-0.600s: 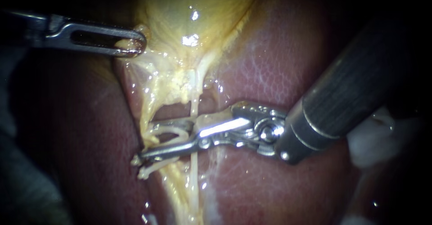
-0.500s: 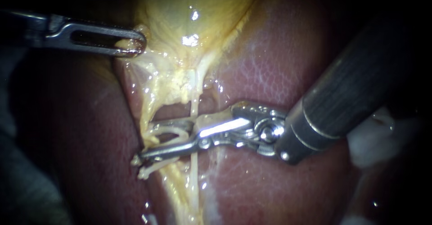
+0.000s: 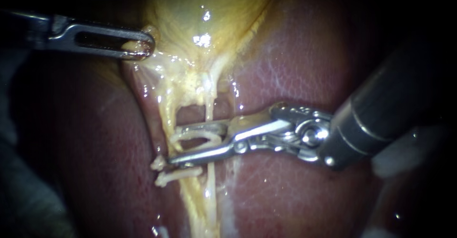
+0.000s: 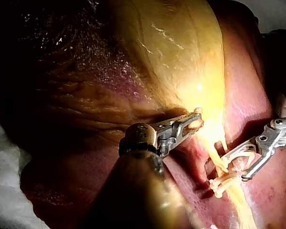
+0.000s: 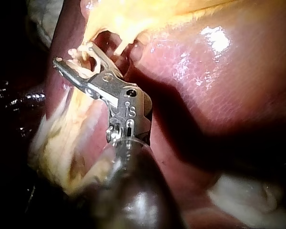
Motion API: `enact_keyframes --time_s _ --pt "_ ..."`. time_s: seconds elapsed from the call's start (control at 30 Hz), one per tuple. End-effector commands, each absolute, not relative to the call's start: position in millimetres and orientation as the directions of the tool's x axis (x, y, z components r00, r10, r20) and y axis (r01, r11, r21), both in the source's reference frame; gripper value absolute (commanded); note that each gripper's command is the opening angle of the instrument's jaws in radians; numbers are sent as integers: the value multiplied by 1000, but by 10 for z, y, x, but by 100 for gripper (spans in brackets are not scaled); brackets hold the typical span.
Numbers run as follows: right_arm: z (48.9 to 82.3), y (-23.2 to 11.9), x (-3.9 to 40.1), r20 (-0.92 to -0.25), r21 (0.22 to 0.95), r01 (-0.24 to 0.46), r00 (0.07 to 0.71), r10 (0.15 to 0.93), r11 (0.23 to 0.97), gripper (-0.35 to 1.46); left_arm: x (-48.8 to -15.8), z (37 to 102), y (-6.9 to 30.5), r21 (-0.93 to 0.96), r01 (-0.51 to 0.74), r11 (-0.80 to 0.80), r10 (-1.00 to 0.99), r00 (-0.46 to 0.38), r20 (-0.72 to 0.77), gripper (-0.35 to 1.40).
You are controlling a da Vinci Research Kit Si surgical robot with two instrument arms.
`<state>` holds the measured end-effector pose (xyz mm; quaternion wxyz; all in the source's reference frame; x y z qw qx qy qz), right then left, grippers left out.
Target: Clipping third clip left tube
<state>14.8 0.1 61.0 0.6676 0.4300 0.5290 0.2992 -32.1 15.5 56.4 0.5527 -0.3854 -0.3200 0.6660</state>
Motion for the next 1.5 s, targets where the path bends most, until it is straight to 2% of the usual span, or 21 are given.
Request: enact_keyframes --time_s 0.03,0.4,0.9,1.03,1.5 --pt "608 2 144 -453 889 59 262 853 454 50 -321 564 155 -853 -489 -185 983 -92 -160 -35" --pt "591 10 117 -456 888 71 258 852 454 50 -320 564 155 -853 -489 -185 983 -92 -160 -35" --pt "593 6 115 -459 888 92 250 852 451 50 -320 565 156 -853 -489 -185 983 -92 -160 -35" --pt "606 3 116 -465 885 104 248 850 454 50 -320 565 156 -853 -489 -185 983 -92 -160 -35" --pt "687 3 120 -472 881 90 255 844 465 50 -321 565 156 -852 -489 -185 983 -92 -160 -35"
